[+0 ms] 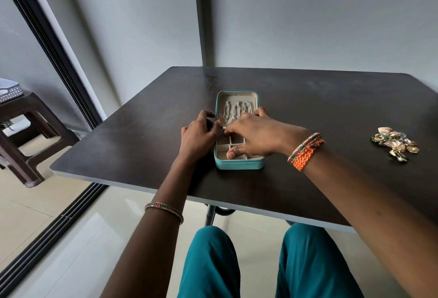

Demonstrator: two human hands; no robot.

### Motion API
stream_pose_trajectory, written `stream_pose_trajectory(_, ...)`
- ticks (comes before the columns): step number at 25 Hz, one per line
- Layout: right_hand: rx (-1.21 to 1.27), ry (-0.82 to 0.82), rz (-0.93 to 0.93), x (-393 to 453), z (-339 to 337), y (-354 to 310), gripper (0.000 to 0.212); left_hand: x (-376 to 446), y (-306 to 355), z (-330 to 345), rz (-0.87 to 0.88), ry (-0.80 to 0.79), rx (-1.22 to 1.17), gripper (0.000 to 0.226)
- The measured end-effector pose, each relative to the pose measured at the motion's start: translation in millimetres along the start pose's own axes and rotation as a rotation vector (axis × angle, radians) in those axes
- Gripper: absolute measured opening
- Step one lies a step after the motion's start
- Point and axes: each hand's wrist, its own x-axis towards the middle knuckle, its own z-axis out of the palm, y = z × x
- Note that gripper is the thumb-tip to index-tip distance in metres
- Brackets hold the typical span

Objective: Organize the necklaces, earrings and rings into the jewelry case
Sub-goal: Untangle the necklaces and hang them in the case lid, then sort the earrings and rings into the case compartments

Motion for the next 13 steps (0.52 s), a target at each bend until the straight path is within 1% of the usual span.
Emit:
stream_pose_trajectory(4,0.018,0.004,-0.018,2.0,-0.3,-1.9,0.065,-1.0,1.3,-0.5,0.001,-0.003,0.02,0.03)
stream_pose_trajectory(10,0.033,-0.003,-0.002,4.1,-0.2,-0.5,0.067,-1.4,3.9,-2.7,-0.01,-0.038,0.022,0.031)
stream_pose_trajectory(12,0.113,0.018,0.026,1.7,0.9,2.4,0.068,-1.7,4.5,-3.4,-0.036,-0.049,0.002,0.029)
stream_pose_trajectory(13,0.175,0.062,0.039,-1.5,2.4,5.1,0.065,-1.6,4.1,-3.4,-0.053,-0.049,-0.024,0.028)
